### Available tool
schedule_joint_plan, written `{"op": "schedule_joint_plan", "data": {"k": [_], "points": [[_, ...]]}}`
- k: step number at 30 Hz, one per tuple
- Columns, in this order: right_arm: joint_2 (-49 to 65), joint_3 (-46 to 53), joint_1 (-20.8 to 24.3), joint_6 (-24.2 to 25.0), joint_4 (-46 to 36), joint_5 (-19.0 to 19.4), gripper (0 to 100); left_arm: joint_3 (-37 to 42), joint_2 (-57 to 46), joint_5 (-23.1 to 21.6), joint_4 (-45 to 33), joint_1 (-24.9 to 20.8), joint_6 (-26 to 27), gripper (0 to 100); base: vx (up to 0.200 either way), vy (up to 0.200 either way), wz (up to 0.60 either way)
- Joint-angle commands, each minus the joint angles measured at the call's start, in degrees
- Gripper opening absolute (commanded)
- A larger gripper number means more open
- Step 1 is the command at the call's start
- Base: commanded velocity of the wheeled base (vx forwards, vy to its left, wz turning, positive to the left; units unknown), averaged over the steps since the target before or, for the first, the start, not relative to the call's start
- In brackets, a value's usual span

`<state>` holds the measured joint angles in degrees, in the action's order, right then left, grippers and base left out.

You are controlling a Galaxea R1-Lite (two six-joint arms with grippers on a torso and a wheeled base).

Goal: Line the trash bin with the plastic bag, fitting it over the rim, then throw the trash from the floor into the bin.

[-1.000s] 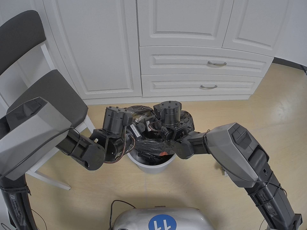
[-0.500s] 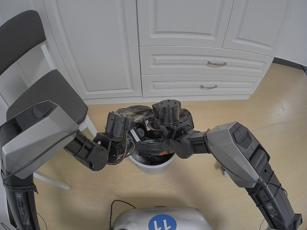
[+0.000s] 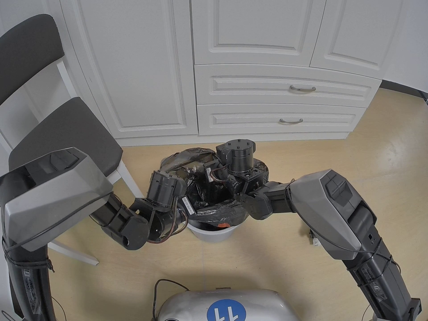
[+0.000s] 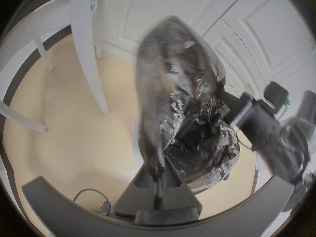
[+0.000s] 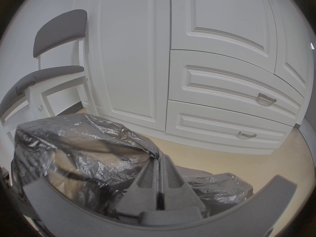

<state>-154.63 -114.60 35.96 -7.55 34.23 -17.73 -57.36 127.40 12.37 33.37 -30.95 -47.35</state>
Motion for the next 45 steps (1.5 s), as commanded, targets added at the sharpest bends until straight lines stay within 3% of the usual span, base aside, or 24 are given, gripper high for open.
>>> {"op": "schedule_joint_plan", "data": {"k": [1,12,20,27,39,40,41,45], "points": [[-0.4,0.0,-1.6,-0.1,0.0,0.5,0,7.7,-4.9,-3.7,0.9,-2.7,0.2,0,0.0,0.0,0.0],[-1.6,0.0,-3.1,0.0,0.7,1.2,0,15.2,-5.8,-13.5,1.2,-2.1,5.5,0,0.0,0.0,0.0],[-1.7,0.0,-2.7,0.4,1.9,2.1,0,13.1,-1.3,-11.5,3.9,0.5,7.4,0,0.0,0.0,0.0],[-3.3,0.0,-0.9,4.1,3.6,4.0,0,13.3,5.0,-7.7,12.4,2.5,10.6,0,0.0,0.0,0.0],[-2.9,0.0,-0.5,4.6,4.5,3.7,0,15.9,1.1,-8.2,13.1,4.1,12.3,0,0.0,0.0,0.0],[-2.0,0.0,-0.4,4.7,4.7,3.4,100,17.5,-0.3,-8.4,14.0,3.9,13.3,0,0.0,0.0,0.0],[-1.5,0.0,-0.4,4.9,4.8,3.1,100,18.8,-1.0,-8.5,14.9,3.6,13.6,100,0.0,0.0,0.0],[3.7,1.7,0.5,5.4,5.3,-1.6,100,23.0,-3.0,-10.1,19.8,3.4,16.5,100,0.0,0.0,0.0]]}}
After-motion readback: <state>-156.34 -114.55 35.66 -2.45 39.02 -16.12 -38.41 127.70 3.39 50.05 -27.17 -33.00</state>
